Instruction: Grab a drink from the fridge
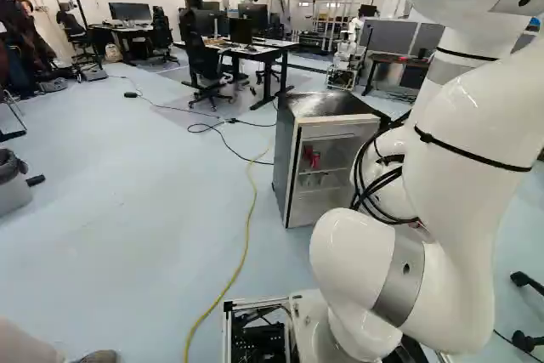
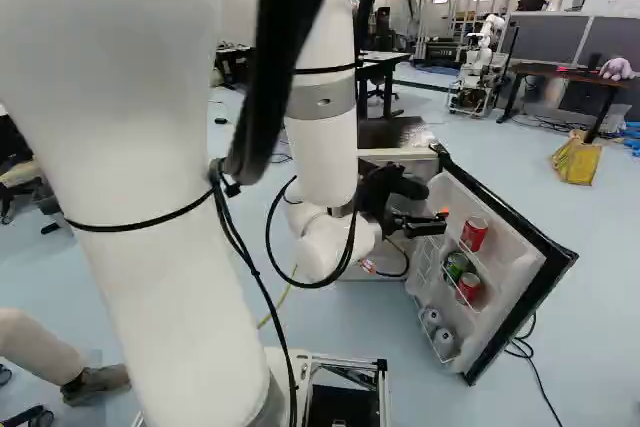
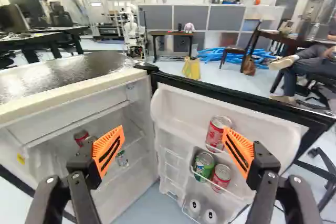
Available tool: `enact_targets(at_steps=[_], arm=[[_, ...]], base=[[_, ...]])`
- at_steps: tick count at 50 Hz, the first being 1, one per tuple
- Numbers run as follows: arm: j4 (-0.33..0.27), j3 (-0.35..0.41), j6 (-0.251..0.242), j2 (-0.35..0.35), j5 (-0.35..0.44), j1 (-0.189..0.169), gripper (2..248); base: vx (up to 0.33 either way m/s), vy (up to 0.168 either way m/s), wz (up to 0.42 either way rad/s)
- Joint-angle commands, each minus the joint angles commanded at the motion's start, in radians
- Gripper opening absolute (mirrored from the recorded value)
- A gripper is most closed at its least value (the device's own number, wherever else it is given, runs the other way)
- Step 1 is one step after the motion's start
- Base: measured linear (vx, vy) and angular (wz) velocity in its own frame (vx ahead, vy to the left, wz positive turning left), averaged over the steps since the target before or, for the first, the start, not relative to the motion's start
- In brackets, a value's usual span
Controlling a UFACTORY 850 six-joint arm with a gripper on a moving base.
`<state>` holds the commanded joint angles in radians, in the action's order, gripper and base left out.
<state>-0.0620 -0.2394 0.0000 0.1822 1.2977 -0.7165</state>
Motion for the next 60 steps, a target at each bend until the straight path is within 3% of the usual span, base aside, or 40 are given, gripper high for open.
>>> enact_targets(at_steps=[42,49,60], arm=[[-0.438,-0.168,0.000,0.240,0.000,0.004,247],[-0.480,-0.184,0.000,0.271,0.000,0.005,247],[-0.493,-0.199,0.000,0.311,0.000,0.006,247]], base=[[0.000,0.000,0.000],[0.000,0.000,0.000],[0.000,0.000,0.000]])
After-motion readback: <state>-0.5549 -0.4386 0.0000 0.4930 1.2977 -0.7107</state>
